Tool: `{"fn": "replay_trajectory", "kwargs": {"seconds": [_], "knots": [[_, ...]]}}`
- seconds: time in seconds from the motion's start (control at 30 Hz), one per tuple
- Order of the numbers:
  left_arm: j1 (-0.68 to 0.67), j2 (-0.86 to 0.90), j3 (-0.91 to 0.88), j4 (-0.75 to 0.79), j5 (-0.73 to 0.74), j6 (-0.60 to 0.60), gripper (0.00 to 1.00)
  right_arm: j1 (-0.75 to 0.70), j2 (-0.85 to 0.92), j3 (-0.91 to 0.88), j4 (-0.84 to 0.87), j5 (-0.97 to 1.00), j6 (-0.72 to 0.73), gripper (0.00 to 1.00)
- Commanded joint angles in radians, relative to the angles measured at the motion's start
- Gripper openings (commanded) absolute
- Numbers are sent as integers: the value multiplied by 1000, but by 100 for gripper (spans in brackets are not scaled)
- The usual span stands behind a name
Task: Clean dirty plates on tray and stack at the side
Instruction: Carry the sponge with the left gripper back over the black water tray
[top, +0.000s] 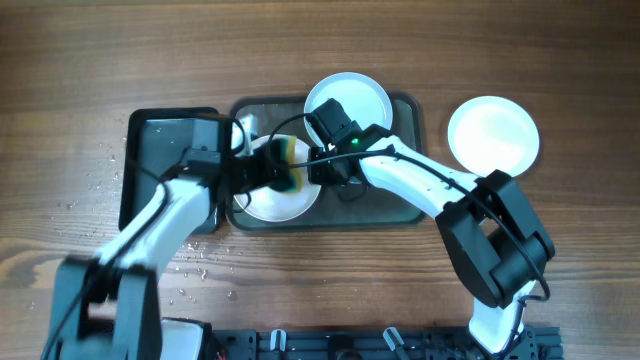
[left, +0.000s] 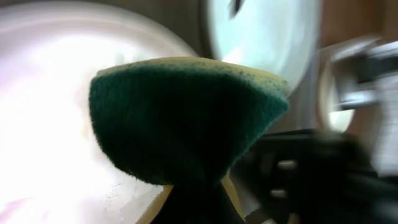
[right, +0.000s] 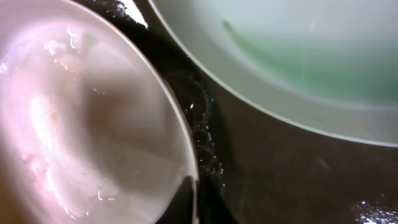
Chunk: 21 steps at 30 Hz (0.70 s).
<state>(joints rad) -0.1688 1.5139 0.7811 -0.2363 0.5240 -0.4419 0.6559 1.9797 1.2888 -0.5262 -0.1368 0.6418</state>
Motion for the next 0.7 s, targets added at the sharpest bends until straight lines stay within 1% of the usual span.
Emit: {"fn": "replay_trajectory", "kwargs": {"seconds": [0.0,0.07,0.17,0.27,0.4,0.43,0.5,0.6,0.67], "knots": [[49,-144,27,-53,-164,-8,4,8,11,-6,8,-21,-14,22],[90,-202,27,-110,-261,-9,4,8,11,-6,9,-20,-14,28],[187,-279,27,-193,-356,-12,4,8,11,-6,10,-19,-14,33],[298,-330,27,-249,-365,-12,4,8,16,-7,10,-16,-16,36],[452,-362,27,-303,-343,-11,4,8,34,-8,10,-17,-39,36],[477,-362,27,-311,-328,-11,4,9,37,-8,10,-17,-39,34],[512,-362,27,-330,-320,-10,4,9,44,-8,12,-17,-39,25],[545,-360,27,-333,-320,-8,4,9,47,-8,13,-17,-39,4],[554,-360,27,-333,-320,-8,4,9,47,-8,13,-17,-39,4]]}}
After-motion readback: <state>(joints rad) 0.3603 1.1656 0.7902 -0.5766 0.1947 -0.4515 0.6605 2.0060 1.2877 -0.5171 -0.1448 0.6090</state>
